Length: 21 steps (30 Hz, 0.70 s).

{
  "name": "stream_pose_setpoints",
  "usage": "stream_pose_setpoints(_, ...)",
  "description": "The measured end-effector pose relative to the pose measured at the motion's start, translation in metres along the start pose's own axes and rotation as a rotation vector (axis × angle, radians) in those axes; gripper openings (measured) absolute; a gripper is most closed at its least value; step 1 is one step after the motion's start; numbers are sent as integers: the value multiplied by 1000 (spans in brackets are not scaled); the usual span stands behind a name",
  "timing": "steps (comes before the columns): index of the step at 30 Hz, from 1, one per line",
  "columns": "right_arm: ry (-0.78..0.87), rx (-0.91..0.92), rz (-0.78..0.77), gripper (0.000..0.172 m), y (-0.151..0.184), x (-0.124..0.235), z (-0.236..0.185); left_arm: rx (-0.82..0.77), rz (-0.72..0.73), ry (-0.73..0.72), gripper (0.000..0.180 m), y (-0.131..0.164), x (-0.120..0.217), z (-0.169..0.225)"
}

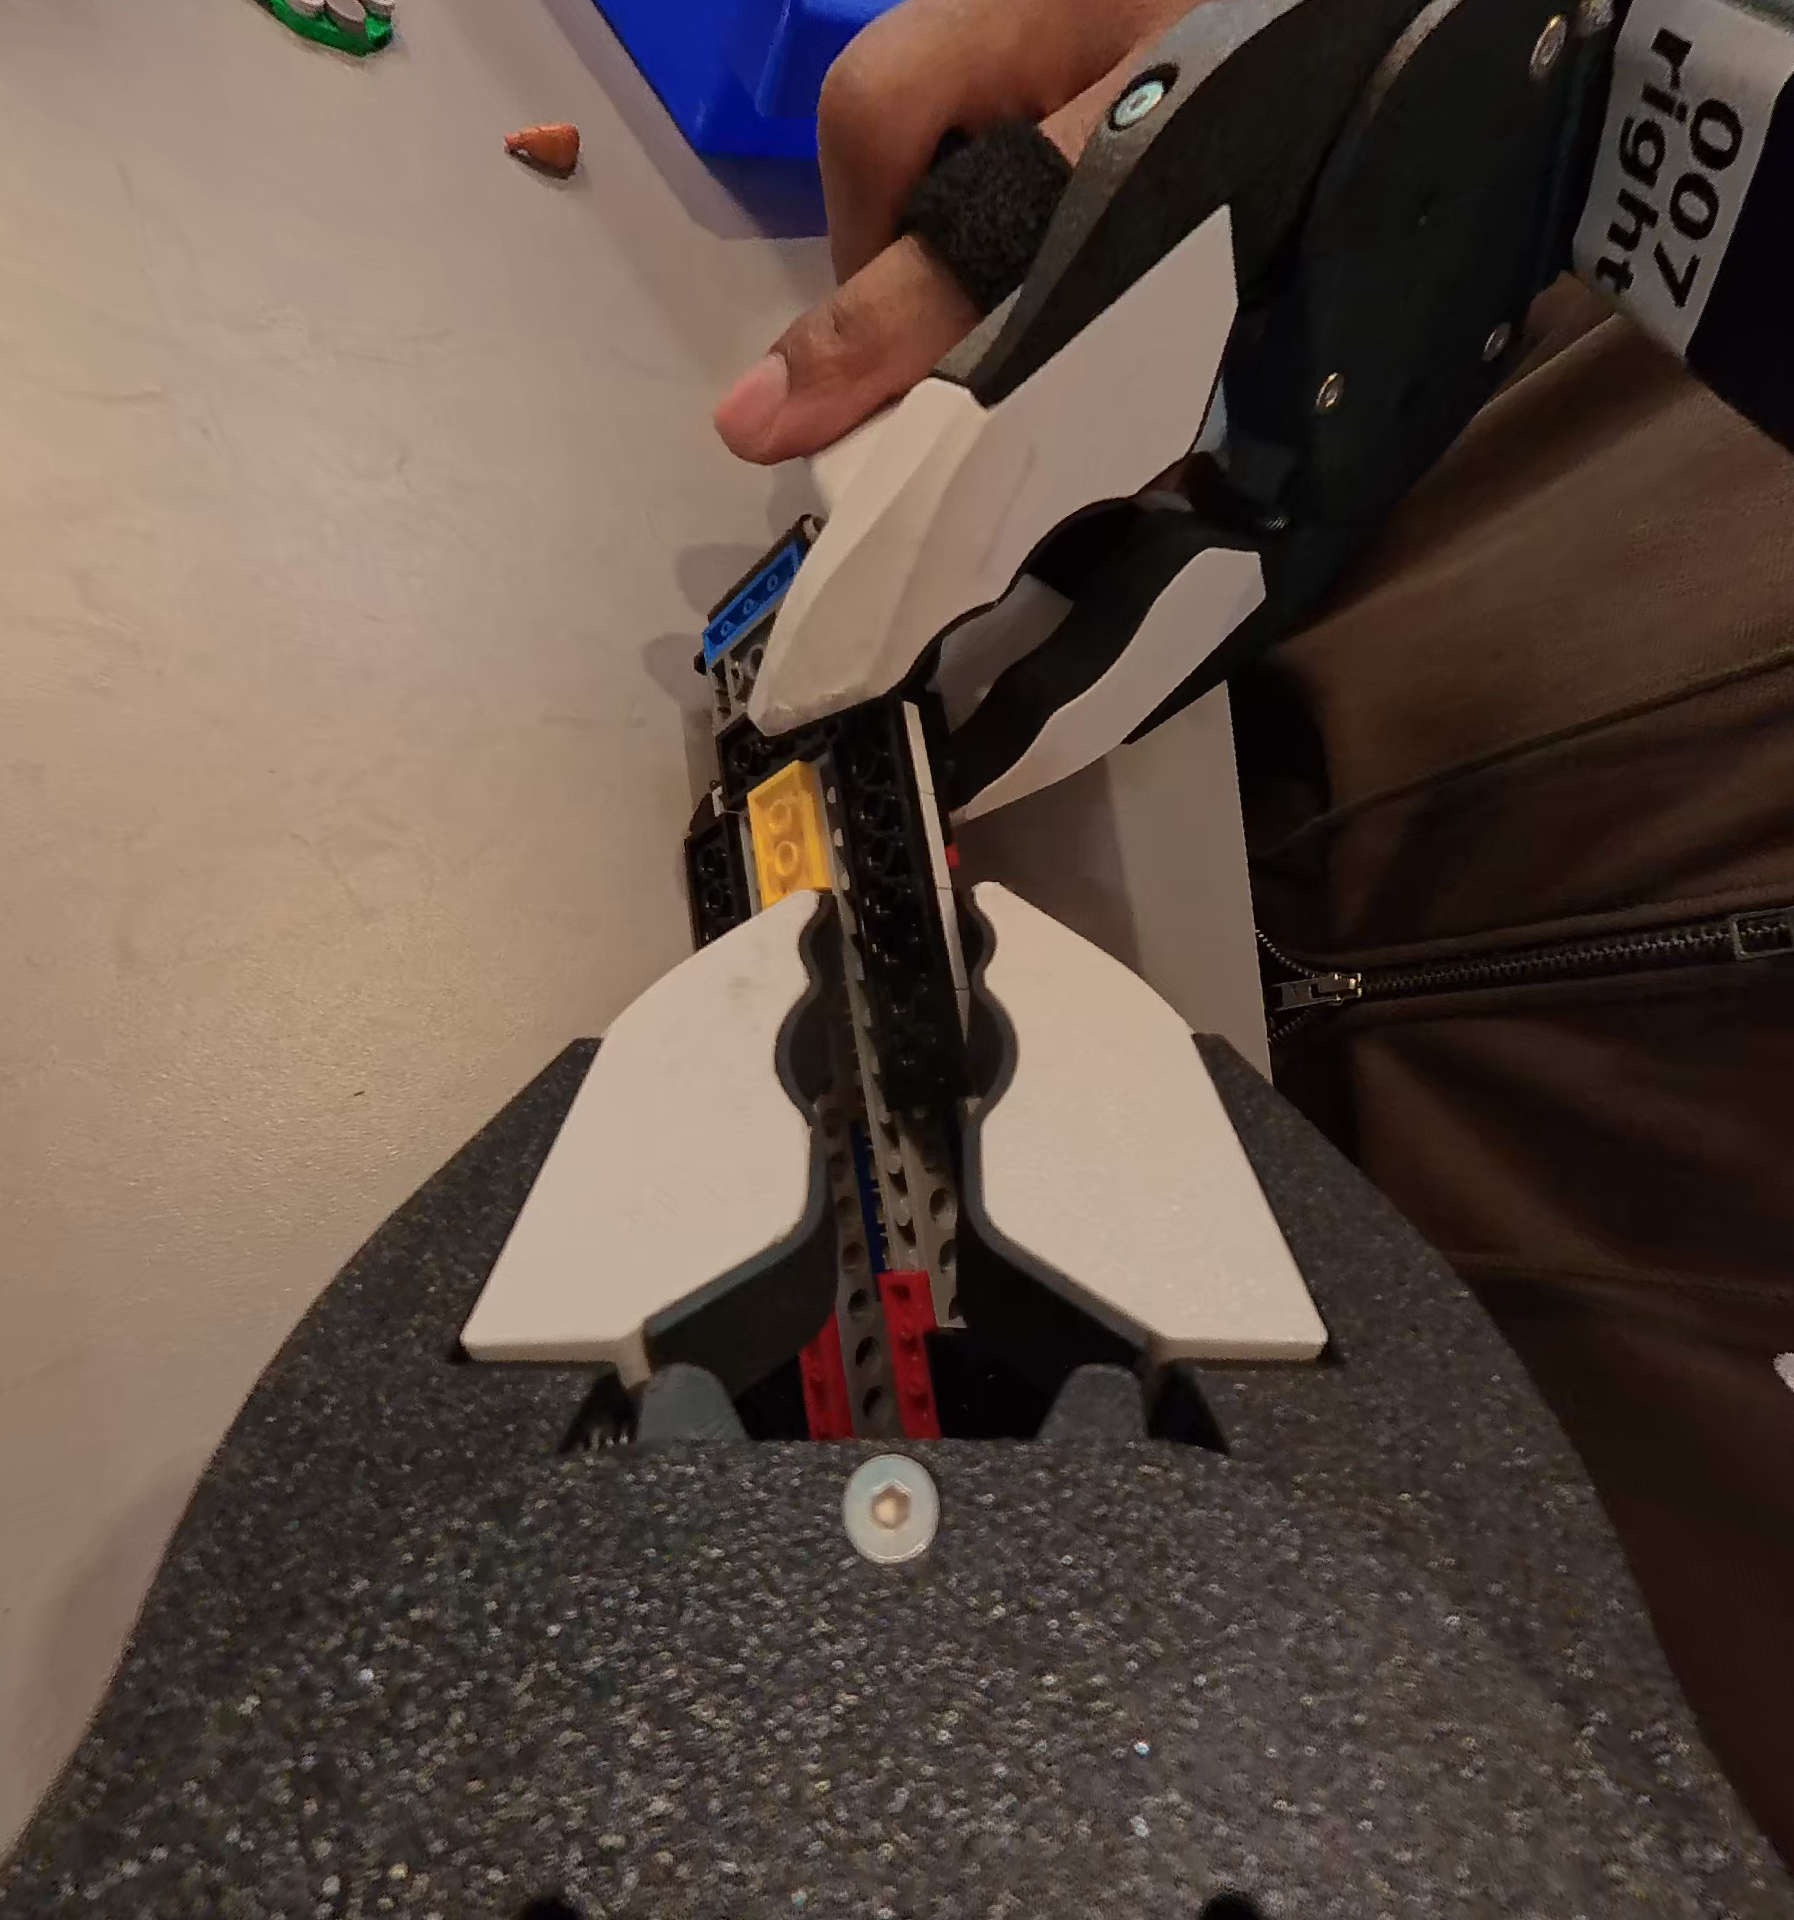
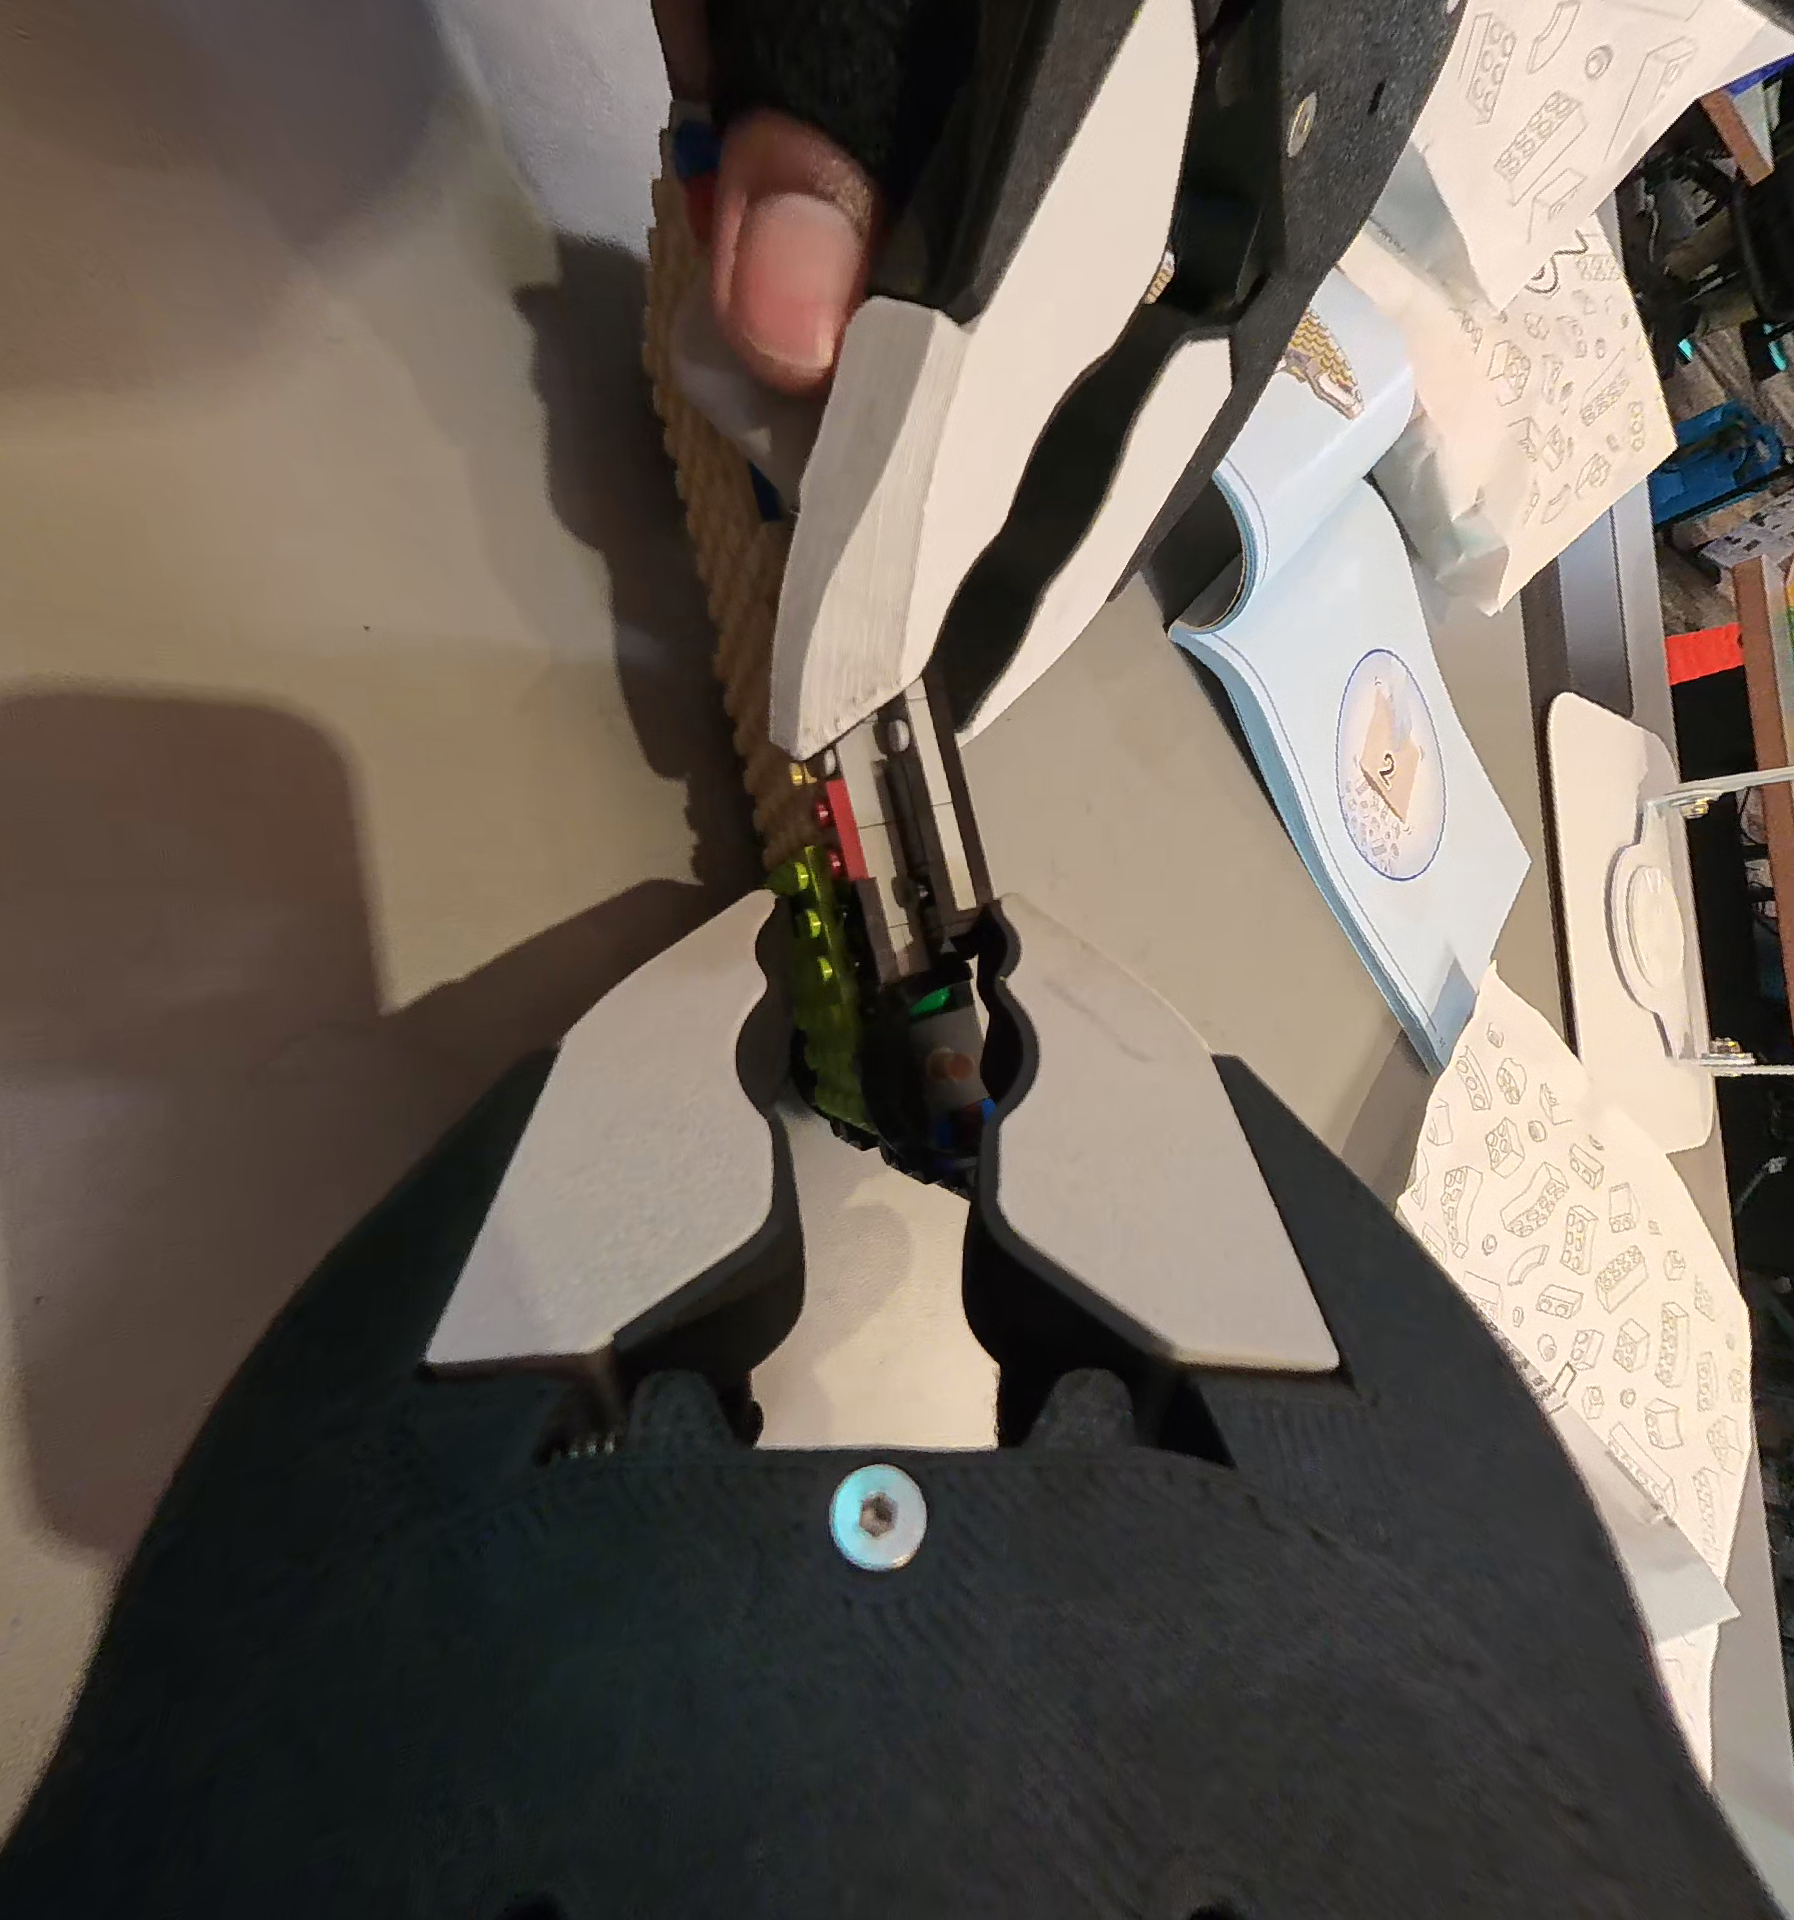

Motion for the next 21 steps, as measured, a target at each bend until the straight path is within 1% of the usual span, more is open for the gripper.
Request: stream_pose_setpoints(21, 49, 40, -22, 33, 3, -1, 4, 34, 24, 11, 22, -2, 0, -3)
Point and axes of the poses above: each gripper's, where its closed fingertips meet, x back along the fingers, y out of its underside, z = x × y across the jaws, the point moved 1 cm from there along x, back along the fingers
